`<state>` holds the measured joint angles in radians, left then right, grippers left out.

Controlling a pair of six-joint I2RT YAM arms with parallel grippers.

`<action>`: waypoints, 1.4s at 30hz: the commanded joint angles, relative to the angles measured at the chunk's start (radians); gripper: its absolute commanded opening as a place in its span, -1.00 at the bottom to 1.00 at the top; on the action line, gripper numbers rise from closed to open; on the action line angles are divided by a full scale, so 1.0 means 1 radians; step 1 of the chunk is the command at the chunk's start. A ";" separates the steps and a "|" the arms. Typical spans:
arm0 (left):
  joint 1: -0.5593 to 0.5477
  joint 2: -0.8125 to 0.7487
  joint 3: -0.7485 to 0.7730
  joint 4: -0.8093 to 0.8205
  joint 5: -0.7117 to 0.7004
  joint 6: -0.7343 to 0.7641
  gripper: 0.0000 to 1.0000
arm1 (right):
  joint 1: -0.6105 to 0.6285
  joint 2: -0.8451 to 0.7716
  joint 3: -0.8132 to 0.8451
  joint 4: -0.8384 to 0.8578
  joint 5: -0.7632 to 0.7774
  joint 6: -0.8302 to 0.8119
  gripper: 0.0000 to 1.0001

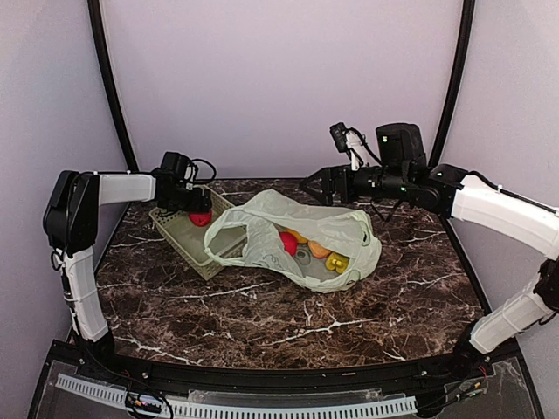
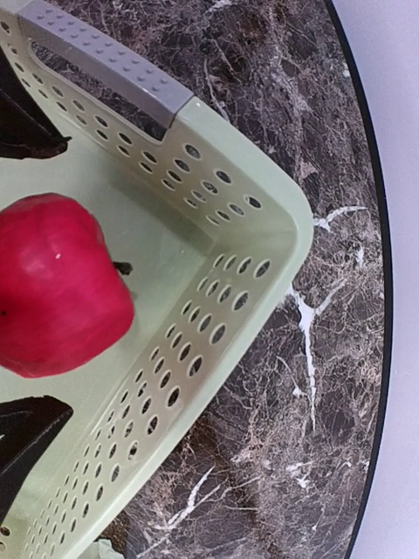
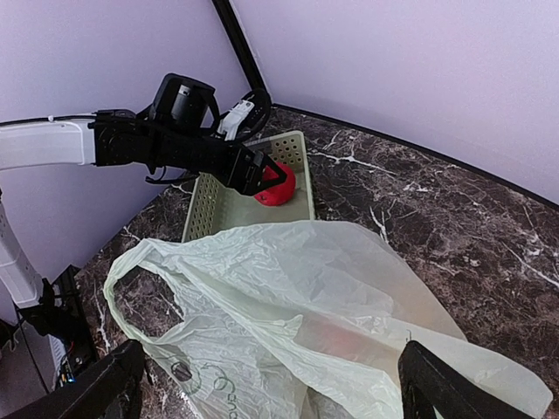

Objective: Untie the knot of the plastic bag and take out the fruit
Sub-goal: Place the fake fruit in the bin, then adjust the bag opening for the takeout bag.

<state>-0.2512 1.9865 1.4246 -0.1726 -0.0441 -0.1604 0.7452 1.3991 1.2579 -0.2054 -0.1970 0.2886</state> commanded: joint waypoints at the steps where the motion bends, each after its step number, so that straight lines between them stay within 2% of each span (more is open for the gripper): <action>1: 0.004 -0.032 0.010 -0.018 0.026 0.019 0.95 | -0.004 -0.009 0.001 -0.002 0.010 -0.004 0.97; 5: 0.004 -0.087 -0.021 -0.025 0.023 0.022 0.97 | -0.004 -0.025 0.000 -0.016 0.015 -0.015 0.97; 8: 0.004 -0.195 -0.060 -0.025 0.033 0.016 0.97 | -0.004 -0.045 0.003 -0.043 0.015 -0.035 0.97; 15: -0.033 -0.495 -0.168 -0.073 0.324 -0.058 0.97 | -0.003 -0.090 -0.003 -0.162 -0.051 -0.094 0.93; 19: -0.114 -0.651 -0.246 -0.100 0.405 -0.122 0.98 | 0.011 -0.070 0.025 -0.282 -0.074 -0.176 0.97; 22: -0.190 -0.735 -0.314 -0.106 0.447 -0.190 0.98 | 0.029 -0.017 0.074 -0.350 -0.023 -0.231 0.97; 26: -0.270 -0.778 -0.377 -0.125 0.442 -0.254 0.98 | 0.049 0.070 0.141 -0.380 0.041 -0.302 0.97; 31: -0.320 -0.825 -0.460 -0.160 0.349 -0.306 0.98 | 0.077 0.205 0.243 -0.417 0.120 -0.378 0.97; 39: -0.367 -0.842 -0.585 -0.051 0.389 -0.401 0.98 | 0.087 0.390 0.332 -0.432 0.258 -0.427 0.96; 41: -0.374 -0.840 -0.599 -0.034 0.392 -0.406 0.91 | 0.088 0.432 0.349 -0.430 0.290 -0.424 0.93; 42: -0.375 -0.838 -0.602 -0.030 0.395 -0.406 0.74 | 0.088 0.450 0.355 -0.429 0.303 -0.419 0.91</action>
<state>-0.6121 1.1614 0.8520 -0.2546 0.3332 -0.5308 0.8268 1.7935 1.5677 -0.6250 0.0074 -0.1162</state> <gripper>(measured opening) 0.965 0.970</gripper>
